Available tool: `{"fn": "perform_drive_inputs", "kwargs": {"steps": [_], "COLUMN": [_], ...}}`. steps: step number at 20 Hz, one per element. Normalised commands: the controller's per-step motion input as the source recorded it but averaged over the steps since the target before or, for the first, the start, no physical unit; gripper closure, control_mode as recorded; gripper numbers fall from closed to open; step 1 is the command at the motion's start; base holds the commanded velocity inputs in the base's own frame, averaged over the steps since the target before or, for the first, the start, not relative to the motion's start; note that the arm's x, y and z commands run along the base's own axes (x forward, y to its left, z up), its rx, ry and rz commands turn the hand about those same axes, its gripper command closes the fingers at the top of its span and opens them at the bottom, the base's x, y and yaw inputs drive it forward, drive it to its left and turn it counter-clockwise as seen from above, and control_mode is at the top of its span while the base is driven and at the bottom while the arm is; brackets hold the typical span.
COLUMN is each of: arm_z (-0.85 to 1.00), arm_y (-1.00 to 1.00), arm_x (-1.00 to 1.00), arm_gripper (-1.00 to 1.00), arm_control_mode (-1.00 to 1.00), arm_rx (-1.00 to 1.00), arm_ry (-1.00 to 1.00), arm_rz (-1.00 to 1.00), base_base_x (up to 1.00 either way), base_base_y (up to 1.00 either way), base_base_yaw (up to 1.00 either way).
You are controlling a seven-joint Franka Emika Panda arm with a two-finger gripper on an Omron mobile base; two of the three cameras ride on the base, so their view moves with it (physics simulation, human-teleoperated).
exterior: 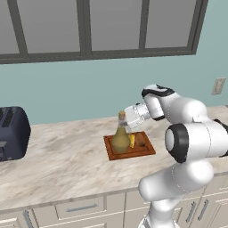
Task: Retrieve the reheated potato from the microwave, then place the potato, cheese, and condiment on the cutting board.
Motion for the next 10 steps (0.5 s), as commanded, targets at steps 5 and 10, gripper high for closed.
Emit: {"fn": "perform_drive_inputs", "kwargs": {"steps": [5,10], "arm_z": [0.15,0.02], "arm_y": [0.02,0.01], "arm_x": [0.0,-0.1], "arm_gripper": [-1.0,-1.0], "arm_control_mode": [-1.0,-1.0], "arm_rx": [-0.02,-0.01], "arm_ry": [0.06,0.02], "arm_rz": [0.0,0.0], "base_base_x": [0.0,0.0], "base_base_y": [0.0,0.0], "base_base_yaw": [0.0,0.0]}}
